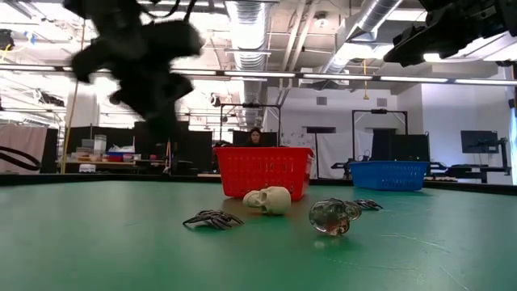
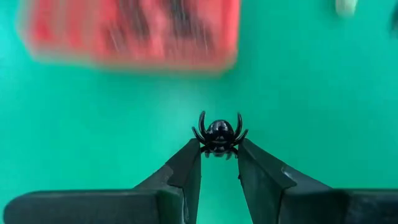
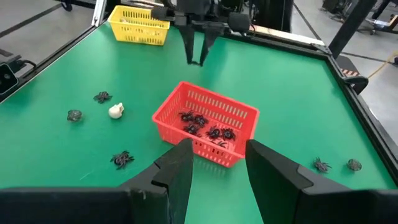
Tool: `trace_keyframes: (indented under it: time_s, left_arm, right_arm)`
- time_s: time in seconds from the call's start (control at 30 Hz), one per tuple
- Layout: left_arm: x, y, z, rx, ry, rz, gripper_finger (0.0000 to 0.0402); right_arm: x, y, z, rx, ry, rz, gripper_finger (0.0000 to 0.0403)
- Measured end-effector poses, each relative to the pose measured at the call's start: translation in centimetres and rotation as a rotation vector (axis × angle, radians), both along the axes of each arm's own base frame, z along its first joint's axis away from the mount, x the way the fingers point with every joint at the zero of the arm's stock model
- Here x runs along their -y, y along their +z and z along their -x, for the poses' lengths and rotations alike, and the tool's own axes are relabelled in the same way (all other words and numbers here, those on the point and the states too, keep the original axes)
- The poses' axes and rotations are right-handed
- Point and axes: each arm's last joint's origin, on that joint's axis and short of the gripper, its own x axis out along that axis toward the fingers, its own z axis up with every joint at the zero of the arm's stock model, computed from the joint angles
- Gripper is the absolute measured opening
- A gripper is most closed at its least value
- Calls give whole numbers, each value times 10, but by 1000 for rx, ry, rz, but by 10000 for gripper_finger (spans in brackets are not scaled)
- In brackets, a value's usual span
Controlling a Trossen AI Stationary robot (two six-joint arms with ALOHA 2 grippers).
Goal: Sort Halloween decoration
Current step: Put the black spider toy into the red bin, then put the black skull toy into the blue bin
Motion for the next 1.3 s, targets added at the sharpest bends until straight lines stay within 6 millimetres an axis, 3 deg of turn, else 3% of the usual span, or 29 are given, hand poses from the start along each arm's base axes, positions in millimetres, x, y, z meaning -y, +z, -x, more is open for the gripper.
trace_keyframes:
  time_s: [0.13, 0.37, 0.67, 1.07, 1.17, 1.3]
  left_arm:
    - [-9, 16, -20, 240, -34, -58, 88]
    - [-28, 24, -40, 433, -76, -55, 88]
    - [-38, -6, -62, 424, -64, -23, 111]
    - [-55, 26, -64, 476, -20, -99, 166]
    - [-72, 33, -61, 507, 92, -174, 166]
    - [-121, 27, -59, 497, 248, -212, 160]
  right_arm:
    - [0, 3, -1, 26, -2, -6, 178]
    - [0, 4, -1, 41, -9, -25, 178]
    - [4, 0, -9, 14, -63, -20, 178]
    - [15, -12, -33, -47, -136, -18, 178]
    - [19, -15, -40, -42, -153, -17, 178]
    - [24, -19, -47, -51, -176, -18, 178]
